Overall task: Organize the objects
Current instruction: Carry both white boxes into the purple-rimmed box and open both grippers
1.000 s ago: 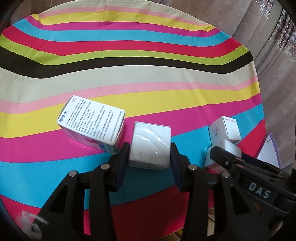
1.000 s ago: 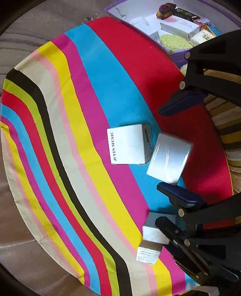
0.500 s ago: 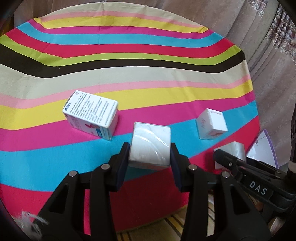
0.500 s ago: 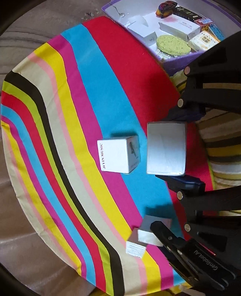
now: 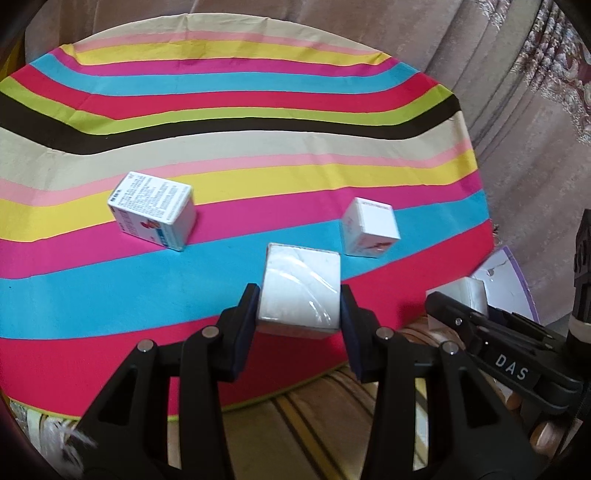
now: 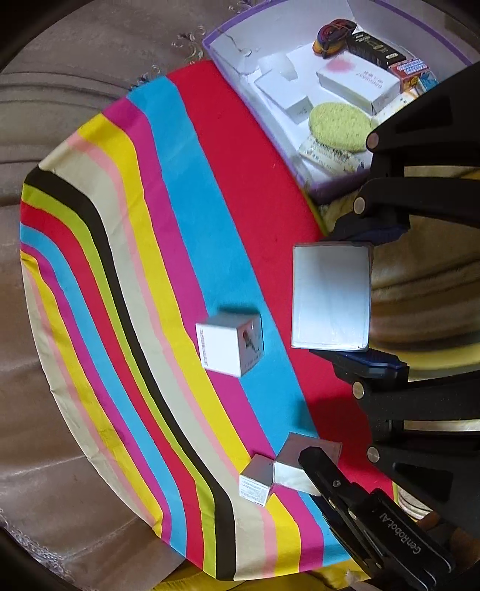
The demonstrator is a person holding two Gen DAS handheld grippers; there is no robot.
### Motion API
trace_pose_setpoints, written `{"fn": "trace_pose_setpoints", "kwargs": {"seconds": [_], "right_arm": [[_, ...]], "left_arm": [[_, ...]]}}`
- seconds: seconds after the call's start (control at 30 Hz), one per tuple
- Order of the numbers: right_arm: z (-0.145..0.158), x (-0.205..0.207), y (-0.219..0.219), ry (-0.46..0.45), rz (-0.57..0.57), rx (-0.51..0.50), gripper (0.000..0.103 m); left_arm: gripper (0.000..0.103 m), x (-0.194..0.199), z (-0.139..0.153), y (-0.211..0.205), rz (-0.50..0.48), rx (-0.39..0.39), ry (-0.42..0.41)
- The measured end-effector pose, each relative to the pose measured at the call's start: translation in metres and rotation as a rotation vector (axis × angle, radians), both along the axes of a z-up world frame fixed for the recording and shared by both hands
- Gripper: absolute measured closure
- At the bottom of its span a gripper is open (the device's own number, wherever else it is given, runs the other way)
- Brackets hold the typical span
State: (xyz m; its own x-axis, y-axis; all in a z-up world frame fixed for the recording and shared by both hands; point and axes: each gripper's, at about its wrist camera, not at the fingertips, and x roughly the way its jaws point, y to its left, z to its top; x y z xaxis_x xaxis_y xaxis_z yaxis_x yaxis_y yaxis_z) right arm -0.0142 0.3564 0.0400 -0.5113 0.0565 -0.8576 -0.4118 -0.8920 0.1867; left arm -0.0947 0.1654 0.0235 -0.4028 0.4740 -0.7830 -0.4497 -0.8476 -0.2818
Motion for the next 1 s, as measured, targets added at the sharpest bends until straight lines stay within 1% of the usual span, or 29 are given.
{"fn": "trace_pose_setpoints", "kwargs": {"seconds": [0.33,0.7,0.87,1.0], "right_arm": [[0.006,0.029,0.021,0.004,-0.024,0.005,0.056],[0.004,0.054,0.051,-0.005,-0.078,0.002,0.056],[0.003,0.064,0.065,-0.008,-0.098,-0.003,0.056],[0.004,0.072,0.077,-0.02,-0.12,0.018,0.056]], "left_arm": [[0.057,0.025,0.009,0.03,-0.065,0.004,0.005],[0.057,0.047,0.015,0.063,-0.138,0.004,0.008],[0.057,0.06,0.018,0.08,-0.186,-0.002,0.016],[0.057,0.067,0.019,0.092,-0.216,-0.004,0.016]]}}
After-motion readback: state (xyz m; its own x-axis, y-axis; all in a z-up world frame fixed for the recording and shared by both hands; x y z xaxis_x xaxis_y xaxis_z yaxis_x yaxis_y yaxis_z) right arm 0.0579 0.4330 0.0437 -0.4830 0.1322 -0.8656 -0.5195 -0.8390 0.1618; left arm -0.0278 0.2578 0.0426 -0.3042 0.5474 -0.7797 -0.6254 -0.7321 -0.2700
